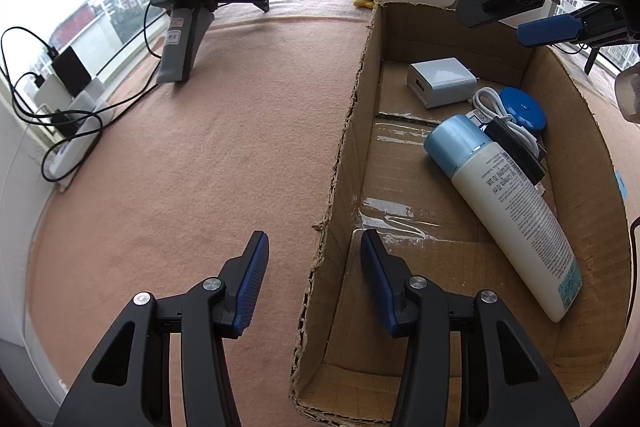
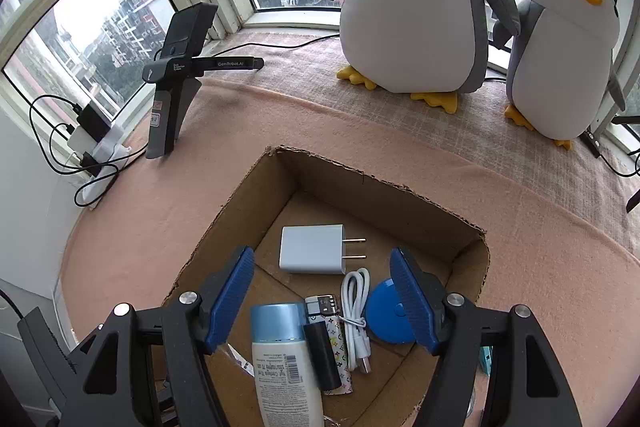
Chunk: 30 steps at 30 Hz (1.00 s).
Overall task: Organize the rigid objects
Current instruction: 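Move the right tool back toward the teal clip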
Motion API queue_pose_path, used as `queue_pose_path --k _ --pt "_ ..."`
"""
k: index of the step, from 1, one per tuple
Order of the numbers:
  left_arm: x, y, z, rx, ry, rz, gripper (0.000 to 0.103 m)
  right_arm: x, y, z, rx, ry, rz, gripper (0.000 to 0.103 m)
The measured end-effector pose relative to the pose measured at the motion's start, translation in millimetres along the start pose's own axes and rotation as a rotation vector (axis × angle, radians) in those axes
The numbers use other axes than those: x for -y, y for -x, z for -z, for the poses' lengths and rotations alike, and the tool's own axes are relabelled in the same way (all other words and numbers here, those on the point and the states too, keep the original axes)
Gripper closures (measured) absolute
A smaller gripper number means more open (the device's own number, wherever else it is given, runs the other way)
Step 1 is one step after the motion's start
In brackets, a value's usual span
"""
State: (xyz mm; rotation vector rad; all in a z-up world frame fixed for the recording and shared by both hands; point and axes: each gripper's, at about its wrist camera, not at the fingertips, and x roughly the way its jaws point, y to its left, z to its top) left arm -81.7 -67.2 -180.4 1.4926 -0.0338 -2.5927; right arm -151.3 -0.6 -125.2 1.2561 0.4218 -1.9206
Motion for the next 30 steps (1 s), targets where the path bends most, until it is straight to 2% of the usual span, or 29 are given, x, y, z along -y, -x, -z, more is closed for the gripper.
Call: queue_pose_path --k 11,17,25,30 --pt "-0.1 -0.1 0.0 0.0 0.001 0.001 0.056 28.4 52.0 18.7 0.057 -0.032 -0.014 0.036" --pt "-0.1 -0.1 0.0 0.0 0.0 0.0 0.056 58.8 74.3 36.3 0.062 -0.058 0.014 0.036" --pt "0.0 0.5 -0.3 0.0 -0.001 -0.001 0.056 105.0 79.4 58.5 0.042 -0.111 0.063 0.036" --pt "0.0 1.1 -1.2 0.0 -0.002 -0.002 0.056 116.4 68.1 67.4 0.019 -0.086 0.079 0.037"
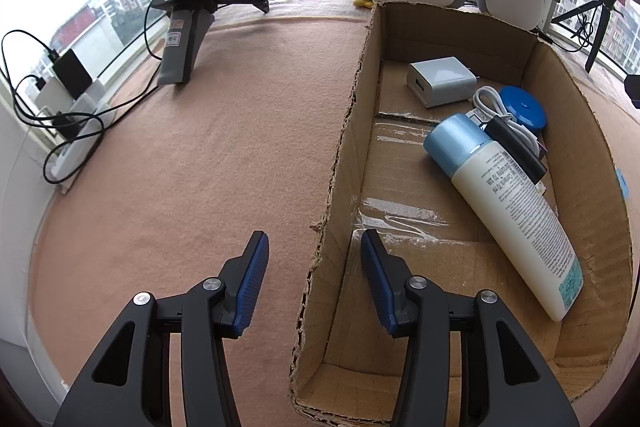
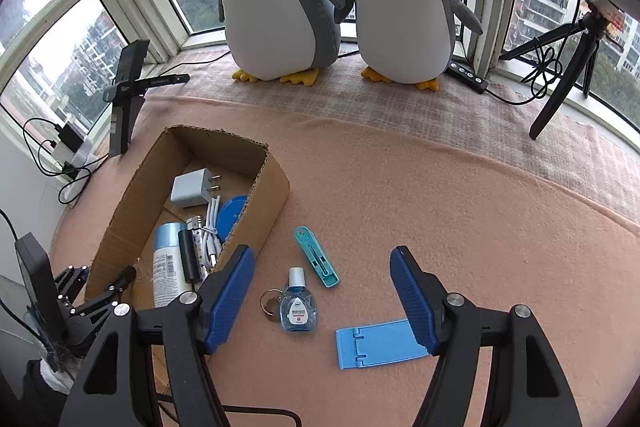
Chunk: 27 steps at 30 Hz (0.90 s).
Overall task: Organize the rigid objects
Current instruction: 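Move the right tool back toward the teal clip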
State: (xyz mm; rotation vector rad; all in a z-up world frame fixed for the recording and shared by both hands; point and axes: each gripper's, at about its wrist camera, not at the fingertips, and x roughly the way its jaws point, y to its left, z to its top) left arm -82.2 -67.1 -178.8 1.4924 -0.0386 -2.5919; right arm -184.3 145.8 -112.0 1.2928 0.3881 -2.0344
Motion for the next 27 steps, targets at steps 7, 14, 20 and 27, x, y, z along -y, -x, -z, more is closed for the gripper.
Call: queue_pose_path --k 7,14,20,27 --pt "-0.3 0.0 -0.1 0.0 -0.001 0.0 0.056 -4.6 -26.3 5.3 -0.038 0.066 0.002 0.049" --pt "-0.6 0.2 -0.1 0.0 0.0 0.001 0.056 -10.5 -54.5 5.3 -0.089 0.101 0.019 0.061" --pt "-0.4 0.3 -0.3 0.0 0.0 0.001 0.056 -12.6 -69.2 2.5 -0.117 0.113 0.031 0.066" --pt "-0.3 0.3 -0.5 0.0 0.0 0.001 0.056 -12.5 -79.6 -0.9 -0.134 0.108 0.041 0.075"
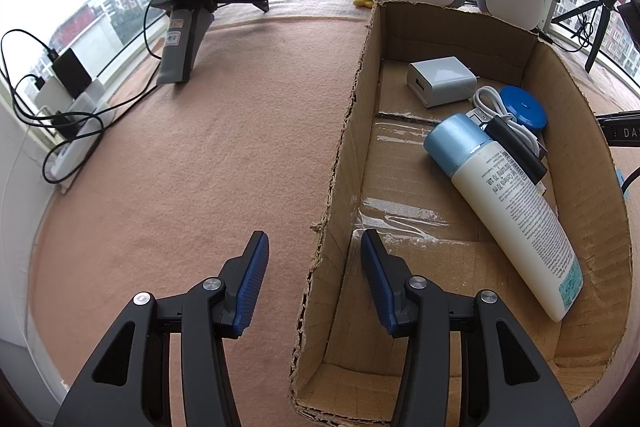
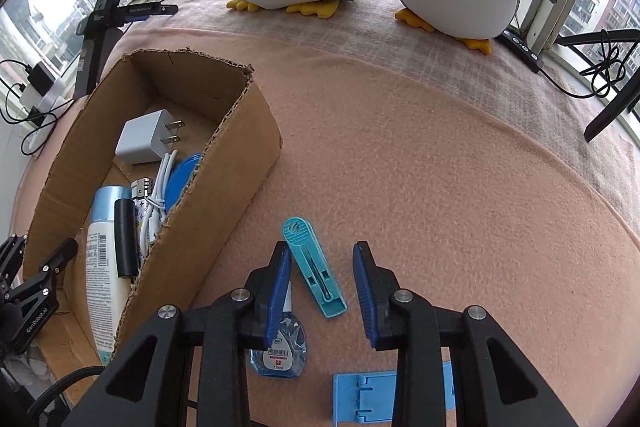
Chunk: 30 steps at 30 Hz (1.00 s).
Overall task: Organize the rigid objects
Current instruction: 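Move the right tool back toward the teal clip, then close the right gripper around the teal clothes clip, then carry the teal clip into the box and open the right gripper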
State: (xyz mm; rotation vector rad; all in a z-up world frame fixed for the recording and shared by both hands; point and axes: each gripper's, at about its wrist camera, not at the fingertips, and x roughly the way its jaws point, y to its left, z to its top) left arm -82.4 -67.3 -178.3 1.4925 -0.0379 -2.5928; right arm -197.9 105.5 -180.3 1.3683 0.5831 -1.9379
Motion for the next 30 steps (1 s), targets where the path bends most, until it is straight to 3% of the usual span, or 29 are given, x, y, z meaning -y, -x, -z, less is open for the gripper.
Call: queue_pose_path --k 2,7,18,30 --pt "0.1 0.0 0.1 0.0 0.001 0.0 0.056 -0.1 -1.0 -0.6 -0.002 0.001 0.0 0.077" --pt "0.1 -0.2 0.1 0.0 0.0 -0.001 0.056 -0.5 -3.6 -1.4 -0.007 0.006 0.0 0.092" --pt "-0.4 -0.6 0.1 0.0 0.001 0.0 0.056 3.3 27.3 2.0 0.062 -0.03 -0.019 0.092" --pt "-0.5 -1.7 1.3 0.001 0.006 0.006 0.056 -52.9 94.0 8.8 0.168 0.055 -0.165 0.092"
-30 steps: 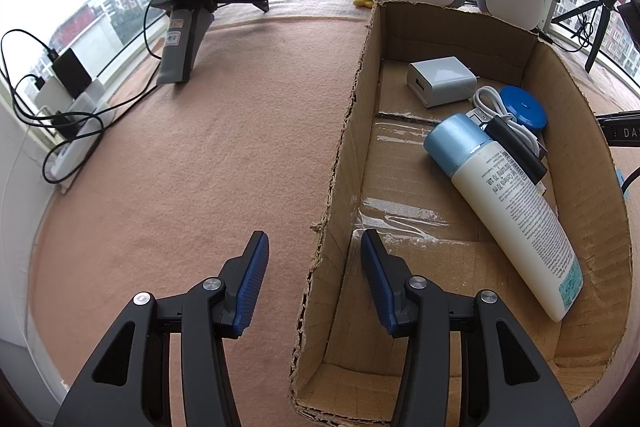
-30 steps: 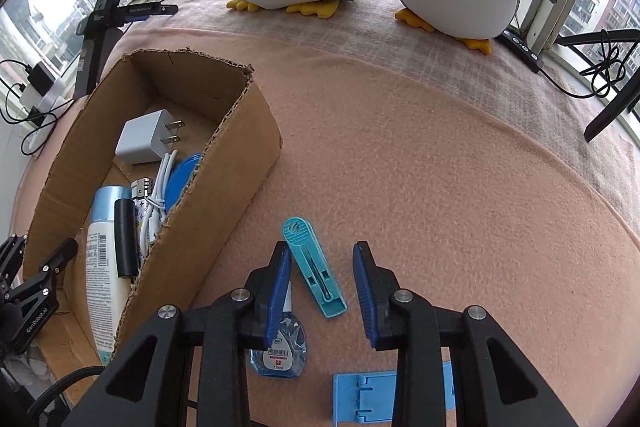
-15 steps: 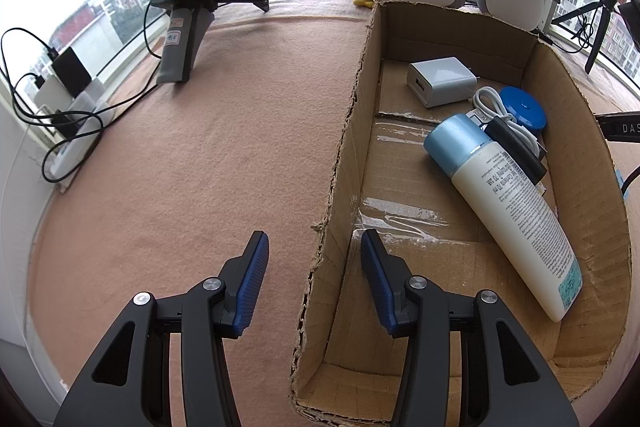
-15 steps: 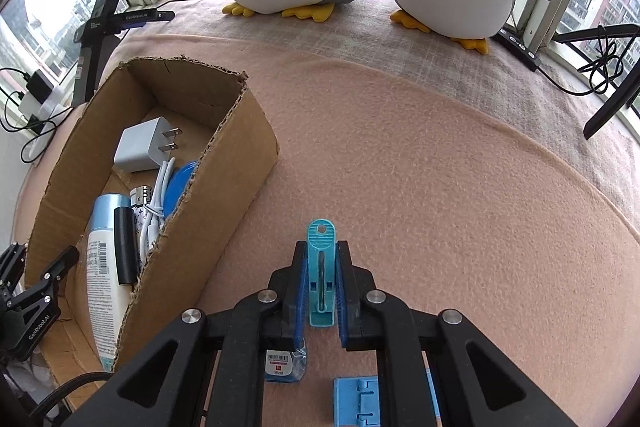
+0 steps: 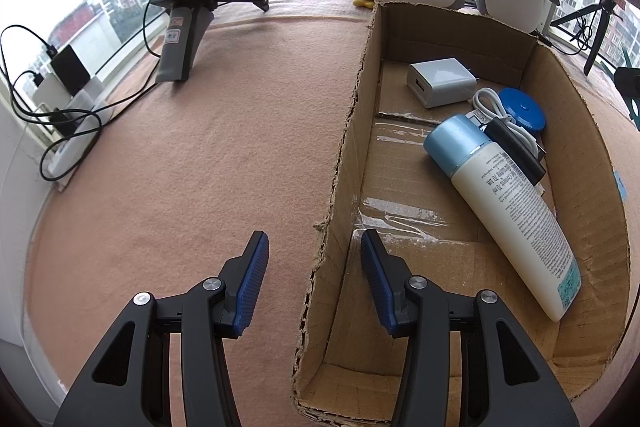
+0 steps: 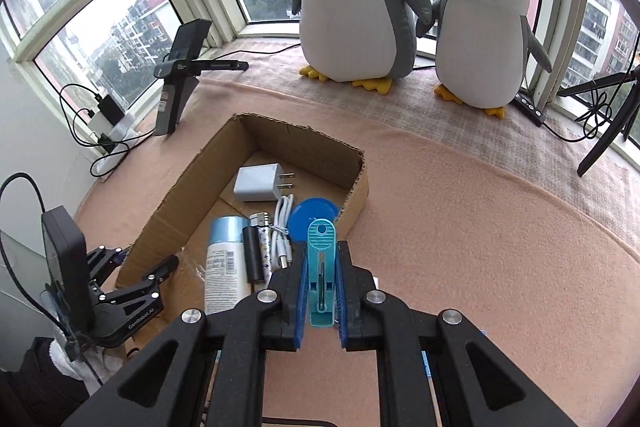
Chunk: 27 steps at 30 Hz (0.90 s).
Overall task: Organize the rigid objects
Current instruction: 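Carry the teal clip into the box and open the right gripper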
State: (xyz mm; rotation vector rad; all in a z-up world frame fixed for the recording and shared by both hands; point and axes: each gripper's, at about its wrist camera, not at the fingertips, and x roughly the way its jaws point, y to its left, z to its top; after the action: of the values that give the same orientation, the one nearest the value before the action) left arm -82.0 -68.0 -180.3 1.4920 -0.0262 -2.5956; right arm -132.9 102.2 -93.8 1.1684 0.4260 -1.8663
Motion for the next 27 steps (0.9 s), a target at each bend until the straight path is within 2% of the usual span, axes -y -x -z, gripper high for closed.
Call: queue_pose_path --k 7,13,27 --pt "0.0 -0.4 0.2 0.0 -0.001 0.0 0.056 -50.9 -6.2 18.8 -0.052 0.082 -0.099 0.092" --pt "-0.4 -0.5 0.1 0.0 0.0 0.0 0.056 -81.7 -24.5 40.1 -0.122 0.145 -0.14 0.092" --pt "-1.4 -0.9 0.1 0.001 0.002 0.0 0.056 -95.9 -49.3 61.8 -0.187 0.171 -0.153 0.092"
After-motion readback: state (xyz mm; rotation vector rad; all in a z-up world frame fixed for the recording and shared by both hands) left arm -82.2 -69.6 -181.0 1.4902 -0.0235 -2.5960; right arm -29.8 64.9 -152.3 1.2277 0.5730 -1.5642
